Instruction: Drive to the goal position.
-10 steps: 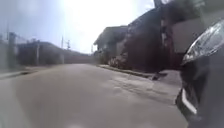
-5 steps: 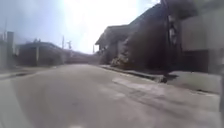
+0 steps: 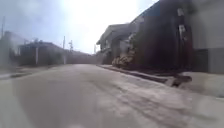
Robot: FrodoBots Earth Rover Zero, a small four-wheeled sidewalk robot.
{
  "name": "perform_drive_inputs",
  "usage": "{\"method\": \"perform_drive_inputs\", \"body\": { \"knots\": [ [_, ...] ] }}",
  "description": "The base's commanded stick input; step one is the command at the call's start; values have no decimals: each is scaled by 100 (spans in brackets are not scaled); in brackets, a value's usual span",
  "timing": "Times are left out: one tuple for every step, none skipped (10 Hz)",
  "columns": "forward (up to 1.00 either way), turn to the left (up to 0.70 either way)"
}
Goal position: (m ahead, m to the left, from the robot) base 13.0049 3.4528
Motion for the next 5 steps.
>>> {"method": "perform_drive_inputs", "body": {
  "knots": [
    [100, 0],
    [100, 0],
    [100, 0],
    [100, 0],
    [100, 0]
  ]
}}
